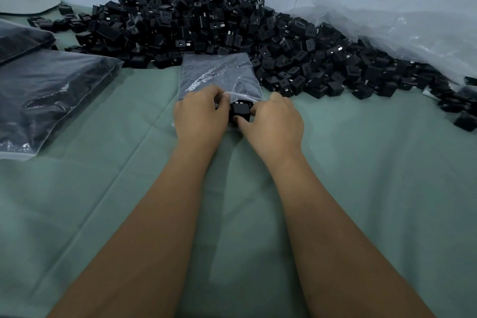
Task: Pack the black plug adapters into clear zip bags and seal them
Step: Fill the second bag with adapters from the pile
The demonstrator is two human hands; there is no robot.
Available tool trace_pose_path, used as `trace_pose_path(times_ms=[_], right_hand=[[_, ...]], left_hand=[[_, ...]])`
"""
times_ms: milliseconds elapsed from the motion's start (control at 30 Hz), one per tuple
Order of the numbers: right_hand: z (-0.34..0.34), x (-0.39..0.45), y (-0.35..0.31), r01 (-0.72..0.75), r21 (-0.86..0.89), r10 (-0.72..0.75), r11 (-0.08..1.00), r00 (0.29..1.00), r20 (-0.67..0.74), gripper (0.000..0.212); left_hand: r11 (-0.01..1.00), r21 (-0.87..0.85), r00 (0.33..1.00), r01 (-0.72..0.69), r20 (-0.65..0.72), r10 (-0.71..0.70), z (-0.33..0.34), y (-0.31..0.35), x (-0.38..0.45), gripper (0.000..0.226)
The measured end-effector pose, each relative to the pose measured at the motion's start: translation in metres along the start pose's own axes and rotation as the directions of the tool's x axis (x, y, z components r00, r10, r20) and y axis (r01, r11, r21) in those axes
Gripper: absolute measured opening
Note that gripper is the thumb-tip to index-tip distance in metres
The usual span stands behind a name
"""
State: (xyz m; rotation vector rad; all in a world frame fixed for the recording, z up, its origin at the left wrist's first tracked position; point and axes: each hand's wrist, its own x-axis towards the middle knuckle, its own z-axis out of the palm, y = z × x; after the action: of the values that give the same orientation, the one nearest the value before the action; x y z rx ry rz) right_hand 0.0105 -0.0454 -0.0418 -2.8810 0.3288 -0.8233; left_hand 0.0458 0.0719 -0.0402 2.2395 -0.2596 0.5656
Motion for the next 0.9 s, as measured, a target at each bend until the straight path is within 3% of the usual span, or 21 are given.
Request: trace_pose_path(times_ms=[233, 367, 467, 700, 800, 900], right_hand=[[0.0039, 0.0014, 0.0045, -0.006, 0.018, 0.006, 1.000, 1.000, 0.007, 0.027], [0.0033, 0.0015, 0.0057, -0.014, 0.025, 0.013, 1.000, 1.000, 0.021, 0.026], [0.0007, -0.0003, 0.0065, -0.012, 0.046, 0.011, 0.999, 0.999, 0.030, 0.024], [-0.0009, -0.0006, 0.0095, -0.003, 0.058, -0.002, 0.998, 0.996, 0.086, 0.025], [-0.0003, -0.0013, 0.0063, -0.046, 0.277, 0.068, 0.960, 0.995, -0.070, 0.018], [-0.0016, 0.0043, 0.0076, -0.062, 0.552, 0.254, 0.831, 0.927, -0.278, 0.013]], left_hand=[[0.999, 0.028, 1.000, -0.022, 0.010, 0.022, -0.0010, 0.0015, -0.0002, 0.019], [0.982, 0.119, 0.989, -0.149, 0.032, 0.147, 0.0020, 0.0032, -0.0017, 0.017], [0.967, 0.088, 0.970, -0.240, 0.059, 0.236, 0.0056, 0.0054, -0.0040, 0.016], [0.979, 0.014, 0.974, -0.204, 0.106, 0.202, 0.0050, 0.0050, -0.0042, 0.019], [0.973, 0.042, 0.960, -0.226, 0.180, 0.215, 0.0041, 0.0052, -0.0042, 0.020], [0.962, 0.087, 0.949, -0.258, 0.209, 0.235, 0.0030, 0.0069, -0.0041, 0.018]])
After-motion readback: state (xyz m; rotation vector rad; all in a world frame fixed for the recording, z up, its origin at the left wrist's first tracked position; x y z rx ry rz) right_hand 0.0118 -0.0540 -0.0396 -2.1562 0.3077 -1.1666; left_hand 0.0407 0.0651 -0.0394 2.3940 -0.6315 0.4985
